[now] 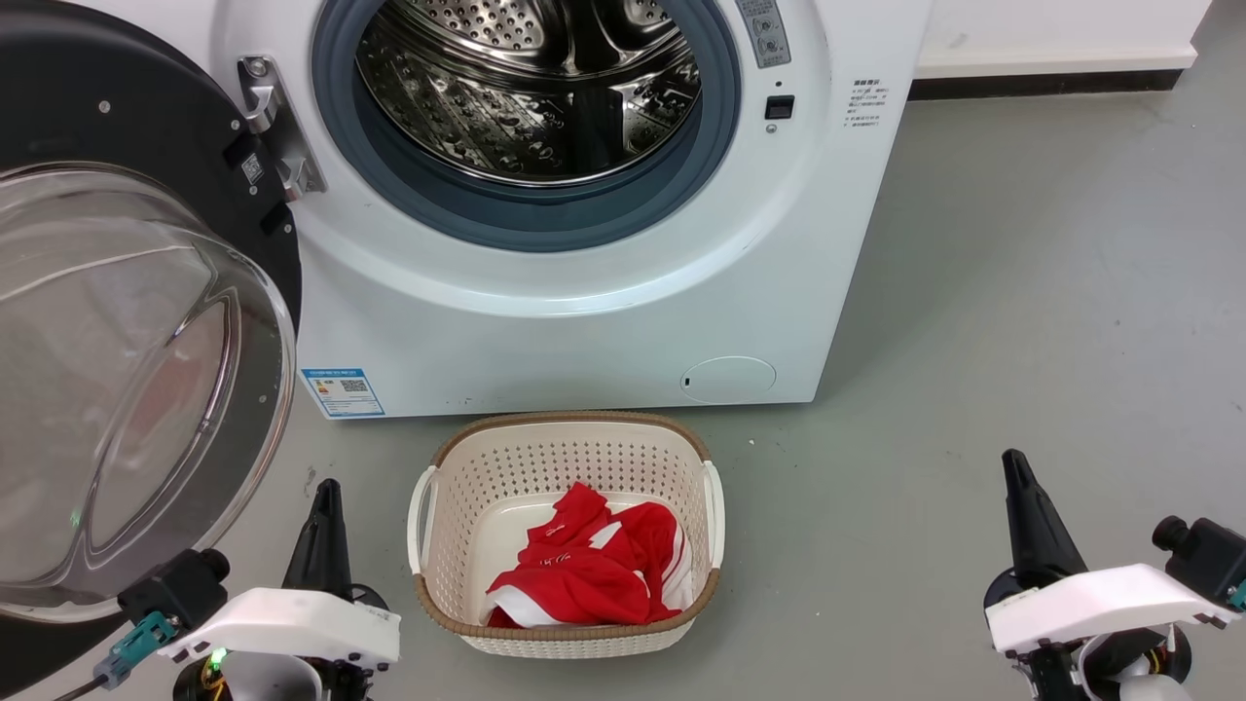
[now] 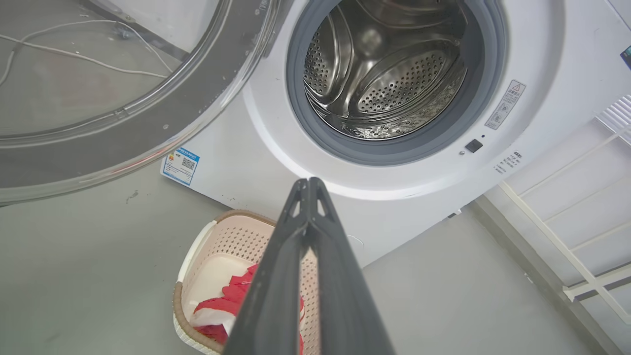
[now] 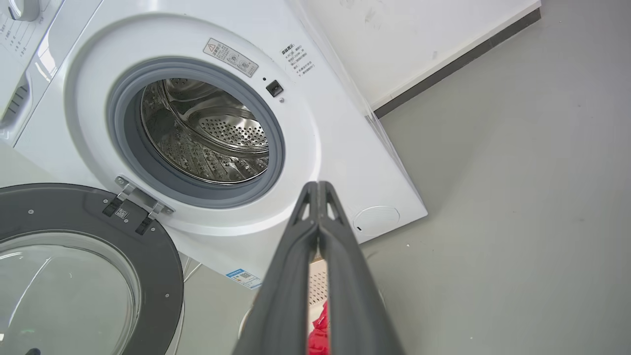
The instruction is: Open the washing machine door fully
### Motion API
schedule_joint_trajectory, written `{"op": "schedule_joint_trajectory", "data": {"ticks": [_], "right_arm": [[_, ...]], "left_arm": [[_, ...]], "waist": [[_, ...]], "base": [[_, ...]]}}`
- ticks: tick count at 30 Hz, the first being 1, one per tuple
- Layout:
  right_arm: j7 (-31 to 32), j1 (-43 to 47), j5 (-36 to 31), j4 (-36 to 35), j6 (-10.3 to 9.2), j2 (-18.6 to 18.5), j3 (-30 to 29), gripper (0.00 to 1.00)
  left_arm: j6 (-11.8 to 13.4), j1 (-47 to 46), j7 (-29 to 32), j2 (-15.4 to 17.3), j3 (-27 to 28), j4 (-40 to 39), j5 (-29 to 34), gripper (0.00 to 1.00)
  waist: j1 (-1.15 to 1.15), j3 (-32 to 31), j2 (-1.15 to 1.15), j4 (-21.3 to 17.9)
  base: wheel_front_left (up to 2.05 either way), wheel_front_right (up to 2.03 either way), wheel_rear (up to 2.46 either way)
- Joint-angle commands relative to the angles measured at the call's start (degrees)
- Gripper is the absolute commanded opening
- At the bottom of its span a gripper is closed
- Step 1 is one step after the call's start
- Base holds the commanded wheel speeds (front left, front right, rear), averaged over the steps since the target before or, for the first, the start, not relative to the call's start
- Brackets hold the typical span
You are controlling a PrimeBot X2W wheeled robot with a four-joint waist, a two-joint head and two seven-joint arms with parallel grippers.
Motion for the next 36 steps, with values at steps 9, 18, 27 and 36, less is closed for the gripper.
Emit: {"op": "schedule_joint_trajectory", "data": {"ticks": [9, 18, 27, 36], "right_arm": [[1.76, -1.91, 8.92, -0.22, 0.0, -0.46, -0.74, 0.0], [3.25, -2.02, 15.71, 0.07, 0.0, -0.51, -1.28, 0.0], [4.67, -2.11, 21.9, 0.34, -0.01, -0.53, -1.79, 0.0], [6.01, -2.28, 27.57, 0.61, -0.01, -0.53, -2.31, 0.0]], "left_arm": [[-1.4, -1.92, 2.04, -0.3, 1.18, -0.01, -8.5, 0.0], [-2.39, -2.15, 3.77, -0.67, 1.92, 0.53, -15.12, 0.0], [-3.26, -2.5, 5.35, -1.05, 2.68, 1.06, -21.22, 0.0], [-4.09, -2.79, 6.79, -1.38, 3.34, 1.49, -26.76, 0.0]], "waist": [[0.0, -0.28, 0.0, 0.11], [0.0, -0.54, 0.0, 0.21], [0.0, -0.81, 0.0, 0.31], [0.0, -1.07, 0.0, 0.41]], "base": [[0.0, 0.0, 0.0], [0.0, 0.0, 0.0], [0.0, 0.0, 0.0], [0.0, 0.0, 0.0]]}}
